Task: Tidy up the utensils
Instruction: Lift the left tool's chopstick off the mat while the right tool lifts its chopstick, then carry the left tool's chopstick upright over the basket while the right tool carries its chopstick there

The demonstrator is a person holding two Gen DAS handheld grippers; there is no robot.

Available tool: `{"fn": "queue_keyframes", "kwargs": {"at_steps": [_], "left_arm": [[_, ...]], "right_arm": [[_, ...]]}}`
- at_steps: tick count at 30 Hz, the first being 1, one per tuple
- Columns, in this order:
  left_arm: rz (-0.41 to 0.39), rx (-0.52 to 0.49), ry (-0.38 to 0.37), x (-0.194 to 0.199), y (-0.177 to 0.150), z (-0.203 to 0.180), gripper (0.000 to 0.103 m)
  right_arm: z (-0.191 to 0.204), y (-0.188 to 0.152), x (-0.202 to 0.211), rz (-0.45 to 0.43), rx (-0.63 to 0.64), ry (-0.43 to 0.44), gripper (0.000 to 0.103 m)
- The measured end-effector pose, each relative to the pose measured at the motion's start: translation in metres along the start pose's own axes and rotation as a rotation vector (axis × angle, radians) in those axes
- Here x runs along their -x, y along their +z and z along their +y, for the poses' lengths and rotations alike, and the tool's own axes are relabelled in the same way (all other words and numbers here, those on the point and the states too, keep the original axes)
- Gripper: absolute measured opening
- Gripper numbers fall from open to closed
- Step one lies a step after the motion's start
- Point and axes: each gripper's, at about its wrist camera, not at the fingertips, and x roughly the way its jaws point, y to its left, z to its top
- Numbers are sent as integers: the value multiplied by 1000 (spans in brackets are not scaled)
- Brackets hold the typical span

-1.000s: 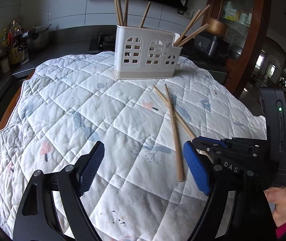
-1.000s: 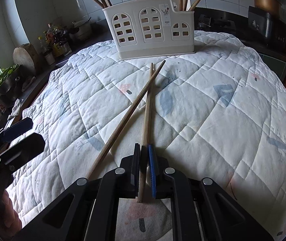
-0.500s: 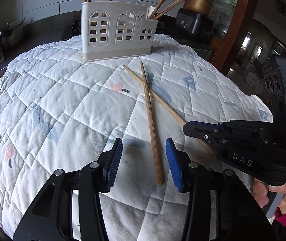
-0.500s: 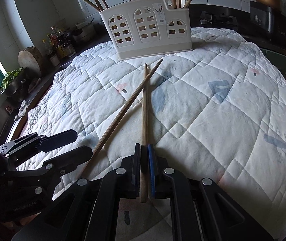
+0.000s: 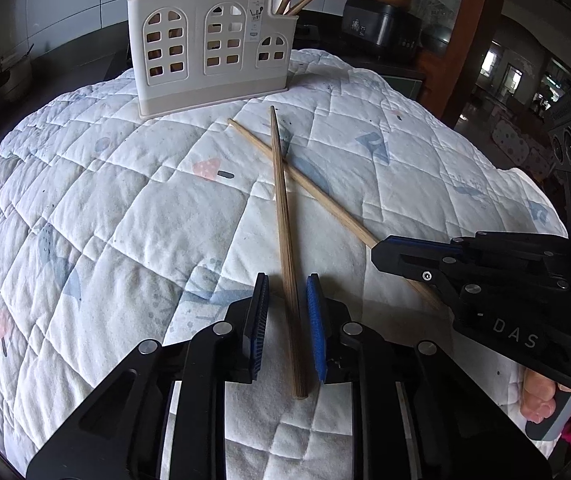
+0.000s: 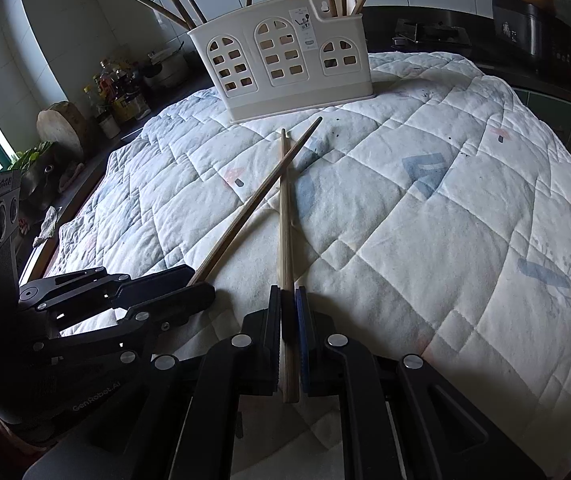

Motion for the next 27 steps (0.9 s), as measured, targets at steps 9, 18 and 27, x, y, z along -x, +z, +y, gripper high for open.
{"fn": "queue_keyframes", "kwargs": {"at_steps": [9, 18, 27], "left_arm": [[-7, 68, 27, 5, 3, 12, 5], [-130, 91, 48, 50, 10, 27, 5], [-251, 88, 38, 86, 24, 30, 5]], "right_arm": [[-1, -2, 3, -3, 0, -4, 7], [3, 1, 27, -76, 30, -46, 7], [21, 29, 79, -245, 116, -96, 7]]}}
